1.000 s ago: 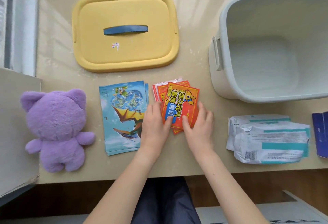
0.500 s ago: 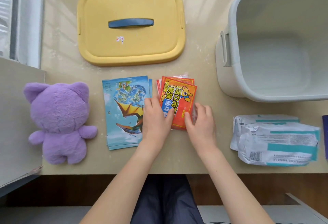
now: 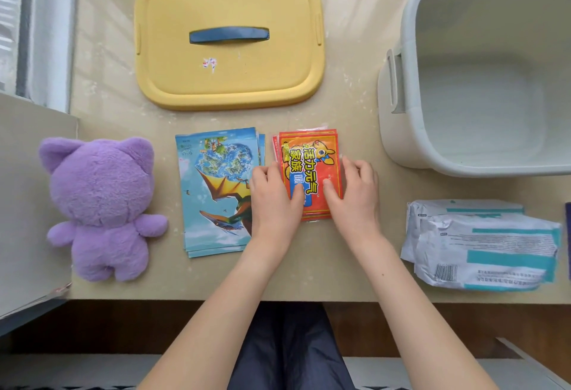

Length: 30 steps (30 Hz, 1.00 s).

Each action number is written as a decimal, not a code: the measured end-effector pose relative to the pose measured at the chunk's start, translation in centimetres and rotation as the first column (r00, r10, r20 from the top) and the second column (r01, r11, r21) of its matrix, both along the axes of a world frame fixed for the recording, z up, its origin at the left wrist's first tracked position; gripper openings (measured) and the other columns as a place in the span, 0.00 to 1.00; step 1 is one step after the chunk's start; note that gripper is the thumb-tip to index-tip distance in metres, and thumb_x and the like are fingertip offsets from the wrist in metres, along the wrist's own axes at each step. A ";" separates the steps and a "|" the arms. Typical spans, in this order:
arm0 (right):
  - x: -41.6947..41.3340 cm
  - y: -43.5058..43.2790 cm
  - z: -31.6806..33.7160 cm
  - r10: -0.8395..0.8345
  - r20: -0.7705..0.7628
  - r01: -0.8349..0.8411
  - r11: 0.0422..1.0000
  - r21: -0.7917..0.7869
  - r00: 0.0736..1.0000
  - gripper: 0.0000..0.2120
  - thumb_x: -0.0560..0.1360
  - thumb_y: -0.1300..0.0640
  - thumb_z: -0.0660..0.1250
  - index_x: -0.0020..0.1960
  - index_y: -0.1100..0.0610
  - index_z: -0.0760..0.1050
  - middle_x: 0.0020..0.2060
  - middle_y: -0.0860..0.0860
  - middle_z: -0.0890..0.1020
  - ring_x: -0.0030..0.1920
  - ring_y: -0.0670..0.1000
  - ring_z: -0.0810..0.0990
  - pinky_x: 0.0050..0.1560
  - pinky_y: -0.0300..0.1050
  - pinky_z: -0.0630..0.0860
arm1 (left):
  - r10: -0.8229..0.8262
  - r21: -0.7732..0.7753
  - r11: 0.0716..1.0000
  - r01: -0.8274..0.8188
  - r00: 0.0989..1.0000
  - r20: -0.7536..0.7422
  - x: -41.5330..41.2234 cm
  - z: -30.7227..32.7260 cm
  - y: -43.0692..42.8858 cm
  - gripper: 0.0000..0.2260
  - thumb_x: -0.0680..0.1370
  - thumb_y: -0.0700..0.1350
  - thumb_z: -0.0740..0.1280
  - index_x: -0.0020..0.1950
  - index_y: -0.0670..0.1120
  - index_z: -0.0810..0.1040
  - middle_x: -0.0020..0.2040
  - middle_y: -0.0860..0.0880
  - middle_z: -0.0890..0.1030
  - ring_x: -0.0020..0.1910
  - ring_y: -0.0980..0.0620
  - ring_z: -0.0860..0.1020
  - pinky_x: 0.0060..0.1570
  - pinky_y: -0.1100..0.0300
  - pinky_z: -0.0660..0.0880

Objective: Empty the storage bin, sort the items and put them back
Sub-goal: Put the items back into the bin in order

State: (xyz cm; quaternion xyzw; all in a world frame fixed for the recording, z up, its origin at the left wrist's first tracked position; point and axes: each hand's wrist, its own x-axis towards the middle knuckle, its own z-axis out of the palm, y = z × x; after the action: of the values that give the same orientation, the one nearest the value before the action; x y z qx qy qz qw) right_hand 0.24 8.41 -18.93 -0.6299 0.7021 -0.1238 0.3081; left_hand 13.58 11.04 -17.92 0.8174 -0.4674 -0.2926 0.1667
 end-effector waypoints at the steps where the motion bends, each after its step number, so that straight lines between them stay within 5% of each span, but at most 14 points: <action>1: 0.1 0.1 -0.1 0.023 0.011 -0.023 1.000 0.014 1.000 0.28 0.74 0.56 0.70 0.70 0.66 0.69 0.59 0.61 0.73 0.61 0.60 0.72 0.64 0.45 0.64 | 0.000 -0.005 1.000 0.000 1.000 -0.024 -0.1 -0.1 0.0 0.21 0.74 0.44 0.70 0.64 0.39 0.71 0.56 0.42 0.70 0.57 0.44 0.70 0.58 0.54 0.68; 10: -0.1 0.6 1.9 0.003 -0.039 -0.003 1.000 0.006 0.999 0.28 0.76 0.54 0.69 0.71 0.64 0.68 0.62 0.61 0.74 0.64 0.61 0.71 0.65 0.51 0.65 | 0.046 -0.155 0.987 -0.044 0.999 0.005 5.6 1.8 2.9 0.22 0.75 0.41 0.69 0.68 0.39 0.71 0.57 0.43 0.74 0.56 0.43 0.73 0.58 0.51 0.71; 14: 0.7 1.0 2.4 0.140 -0.087 -0.135 0.989 0.054 0.986 0.33 0.74 0.46 0.70 0.75 0.52 0.65 0.64 0.57 0.72 0.63 0.59 0.69 0.63 0.53 0.68 | 0.072 -0.128 0.989 -0.068 0.997 0.033 9.7 2.2 4.7 0.25 0.72 0.47 0.72 0.67 0.45 0.74 0.58 0.46 0.75 0.57 0.47 0.71 0.59 0.60 0.66; 17: 0.8 0.8 2.2 0.252 -0.187 -0.236 0.966 0.103 0.950 0.36 0.72 0.38 0.68 0.76 0.42 0.59 0.69 0.61 0.67 0.66 0.60 0.66 0.65 0.54 0.68 | 0.022 -0.092 0.996 -0.018 0.999 0.050 11.7 1.3 5.8 0.31 0.68 0.56 0.71 0.69 0.47 0.73 0.62 0.47 0.73 0.60 0.48 0.69 0.61 0.57 0.67; 19: 0.9 0.6 1.9 0.249 -0.223 -0.228 0.967 0.116 0.943 0.36 0.72 0.36 0.68 0.76 0.40 0.59 0.70 0.64 0.64 0.68 0.62 0.63 0.67 0.55 0.65 | 0.084 -0.029 0.996 -0.082 0.995 0.053 12.3 0.7 6.2 0.33 0.68 0.53 0.75 0.71 0.47 0.71 0.65 0.44 0.70 0.63 0.47 0.66 0.63 0.55 0.65; 24: 2.1 0.4 1.5 0.219 -0.236 -0.192 0.972 0.135 0.947 0.36 0.71 0.42 0.72 0.76 0.43 0.62 0.67 0.62 0.67 0.63 0.63 0.65 0.64 0.55 0.66 | 0.138 0.033 0.989 -0.145 0.977 0.162 12.4 -0.2 5.9 0.32 0.70 0.49 0.75 0.72 0.47 0.69 0.63 0.38 0.68 0.60 0.39 0.65 0.63 0.49 0.65; 30: 2.9 -0.2 1.7 0.067 -0.081 -0.053 0.984 0.167 0.994 0.37 0.64 0.48 0.80 0.69 0.42 0.68 0.60 0.59 0.69 0.62 0.61 0.71 0.66 0.53 0.70 | 0.162 0.017 0.986 -0.164 0.984 0.069 12.7 -0.2 5.3 0.28 0.68 0.47 0.77 0.65 0.46 0.74 0.59 0.41 0.68 0.59 0.43 0.68 0.64 0.55 0.65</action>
State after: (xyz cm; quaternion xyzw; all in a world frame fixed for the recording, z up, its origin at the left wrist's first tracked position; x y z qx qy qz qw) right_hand 3.17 8.19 -17.23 -0.6279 0.7032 -0.0287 0.3322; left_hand 26.24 16.33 -18.10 0.8642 -0.4009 -0.2556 0.1648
